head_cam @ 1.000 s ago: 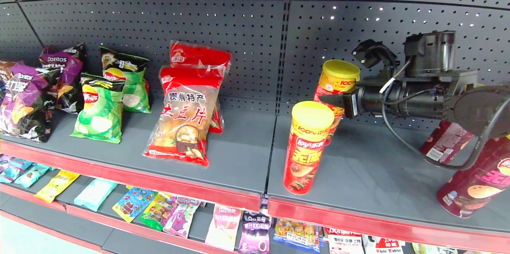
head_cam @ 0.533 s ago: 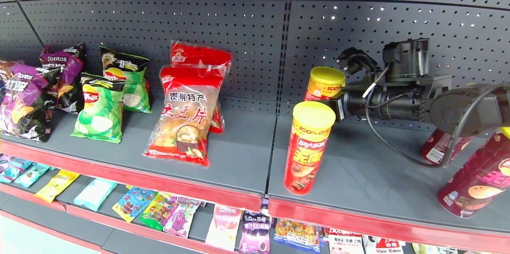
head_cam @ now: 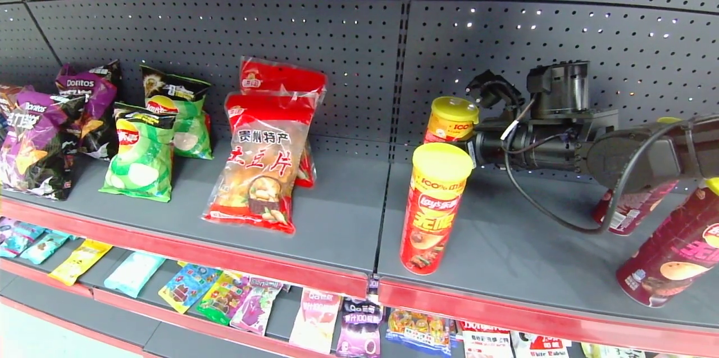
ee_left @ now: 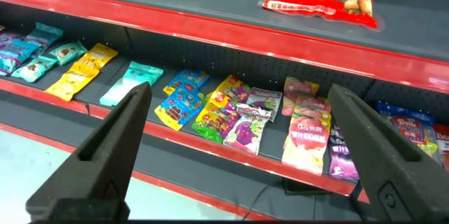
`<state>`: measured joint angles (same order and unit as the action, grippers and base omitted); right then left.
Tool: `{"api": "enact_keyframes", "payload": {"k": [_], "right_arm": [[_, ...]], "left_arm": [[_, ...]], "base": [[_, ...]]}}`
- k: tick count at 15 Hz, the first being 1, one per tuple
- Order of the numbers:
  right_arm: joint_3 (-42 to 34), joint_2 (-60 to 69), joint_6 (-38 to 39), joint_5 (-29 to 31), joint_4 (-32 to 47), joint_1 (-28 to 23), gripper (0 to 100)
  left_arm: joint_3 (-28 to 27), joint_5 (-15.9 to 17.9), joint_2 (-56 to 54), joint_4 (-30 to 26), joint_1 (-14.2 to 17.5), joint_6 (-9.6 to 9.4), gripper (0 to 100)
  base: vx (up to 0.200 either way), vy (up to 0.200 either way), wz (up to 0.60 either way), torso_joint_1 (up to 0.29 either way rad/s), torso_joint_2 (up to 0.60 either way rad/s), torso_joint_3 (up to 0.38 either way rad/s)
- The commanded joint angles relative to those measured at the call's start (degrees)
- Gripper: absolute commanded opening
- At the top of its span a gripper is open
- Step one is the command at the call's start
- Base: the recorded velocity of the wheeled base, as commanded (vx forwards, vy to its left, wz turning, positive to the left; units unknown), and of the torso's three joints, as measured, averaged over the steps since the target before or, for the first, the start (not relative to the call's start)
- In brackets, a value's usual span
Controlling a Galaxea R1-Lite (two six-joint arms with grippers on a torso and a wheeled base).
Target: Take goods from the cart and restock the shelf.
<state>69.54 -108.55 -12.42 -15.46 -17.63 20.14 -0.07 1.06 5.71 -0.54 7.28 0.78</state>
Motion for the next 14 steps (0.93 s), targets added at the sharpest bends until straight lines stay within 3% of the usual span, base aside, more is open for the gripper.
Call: {"api": "enact_keyframes", "payload": {"k": [1, 14], "right_arm": [[0.2, -0.4, -0.1, 0.0, 0.0, 0.1, 0], [-0.3, -1.2, 0.6, 0.2, -0.2, 1.1, 0]], "left_arm": [[0.1, 0.0, 0.1, 0.0, 0.0, 0.01, 100], [0.0, 0.0, 0.1, 0.0, 0.0, 0.01, 100]], "base": [[0.0, 0.0, 0.0, 0.0, 0.0, 0.0], [0.0, 0.0, 0.0, 0.0, 0.0, 0.0]]}}
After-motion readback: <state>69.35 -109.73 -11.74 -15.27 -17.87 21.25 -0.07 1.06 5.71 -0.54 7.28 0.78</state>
